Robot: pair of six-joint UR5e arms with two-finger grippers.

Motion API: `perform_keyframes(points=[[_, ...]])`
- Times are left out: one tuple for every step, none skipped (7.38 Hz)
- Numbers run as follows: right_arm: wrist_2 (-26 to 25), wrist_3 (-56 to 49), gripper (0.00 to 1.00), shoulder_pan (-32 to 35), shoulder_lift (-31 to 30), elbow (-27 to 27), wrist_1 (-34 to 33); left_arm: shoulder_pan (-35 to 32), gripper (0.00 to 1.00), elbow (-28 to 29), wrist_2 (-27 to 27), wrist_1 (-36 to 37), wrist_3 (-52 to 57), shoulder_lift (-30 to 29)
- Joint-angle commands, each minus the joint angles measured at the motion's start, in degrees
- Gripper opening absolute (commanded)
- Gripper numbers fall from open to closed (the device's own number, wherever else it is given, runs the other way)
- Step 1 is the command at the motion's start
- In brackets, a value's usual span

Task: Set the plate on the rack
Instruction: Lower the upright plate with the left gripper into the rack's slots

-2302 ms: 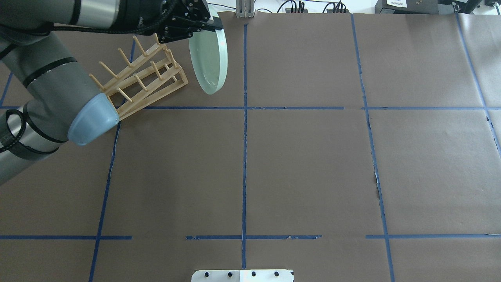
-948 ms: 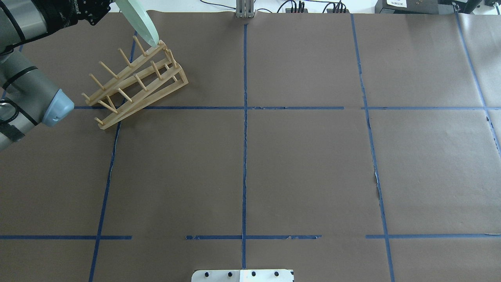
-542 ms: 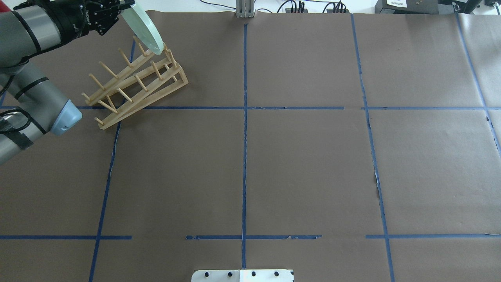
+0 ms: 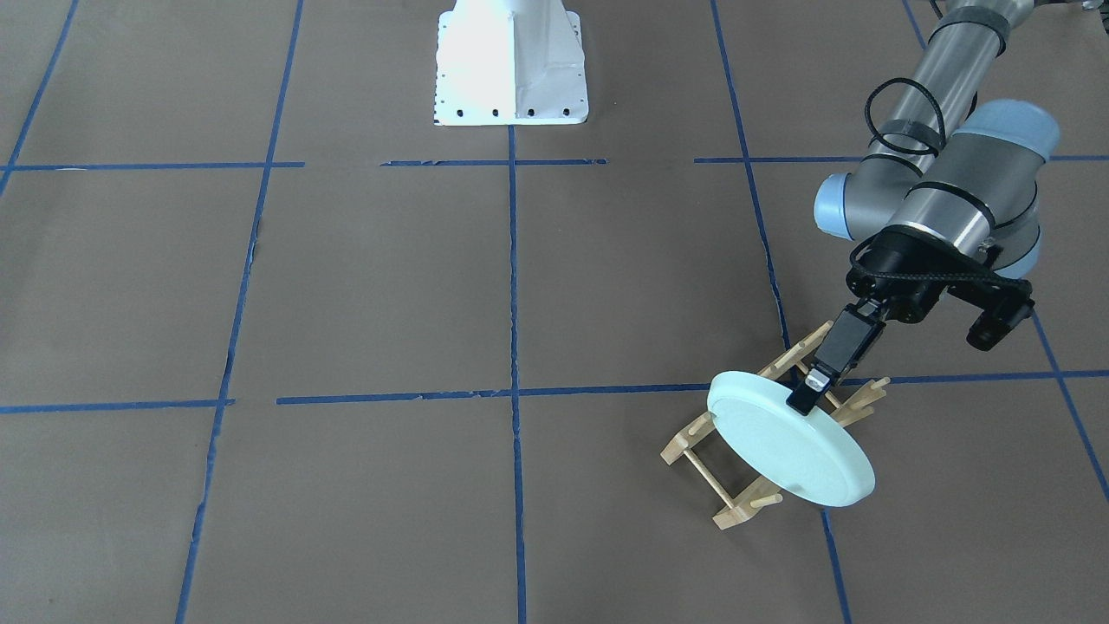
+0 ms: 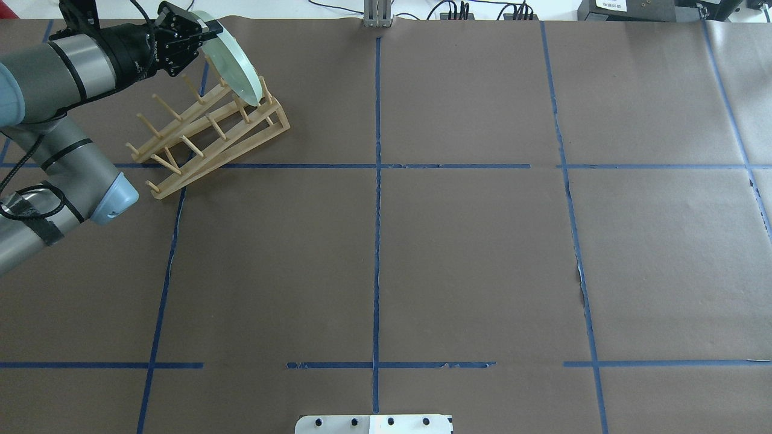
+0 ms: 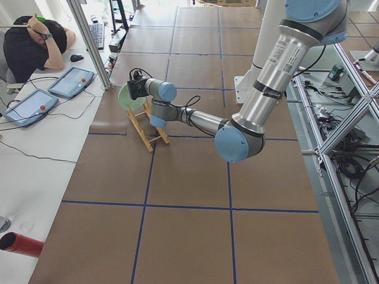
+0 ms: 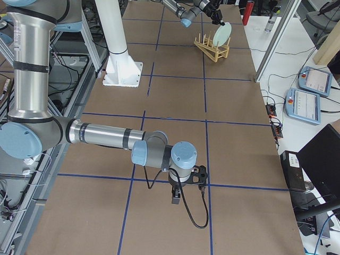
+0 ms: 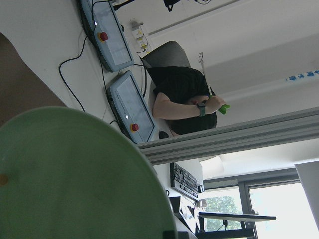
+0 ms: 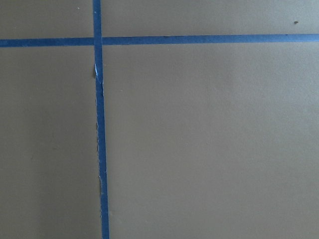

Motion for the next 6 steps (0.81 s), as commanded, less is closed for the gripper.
perform_keyframes(points=[[0.0,0.0,1.0,0.0,0.0,0.0,0.0,0.7,0.48,-0.1,0.0,0.2,1.0,0.4],[0.0,0.0,1.0,0.0,0.0,0.0,0.0,0.6,0.98,-0.1,0.0,0.6,0.7,0.4],[0.0,0.0,1.0,0.0,0.0,0.0,0.0,0.6,1.0,-0.1,-0.1,0.8,0.3,0.4],[0.0,0.0,1.0,-0.1,0.0,0.1,0.0,0.4,1.0,-0.3,-0.2,0.9,0.6,0.4],[0.0,0.0,1.0,0.0,0.0,0.1,0.0,0.0,1.0,-0.7,-0.9,1.4,0.9,0.4],[0.0,0.0,1.0,-0.1,0.0,0.1,0.0,-0.5,1.0,-2.6,-4.6,6.9,1.5,1.0]])
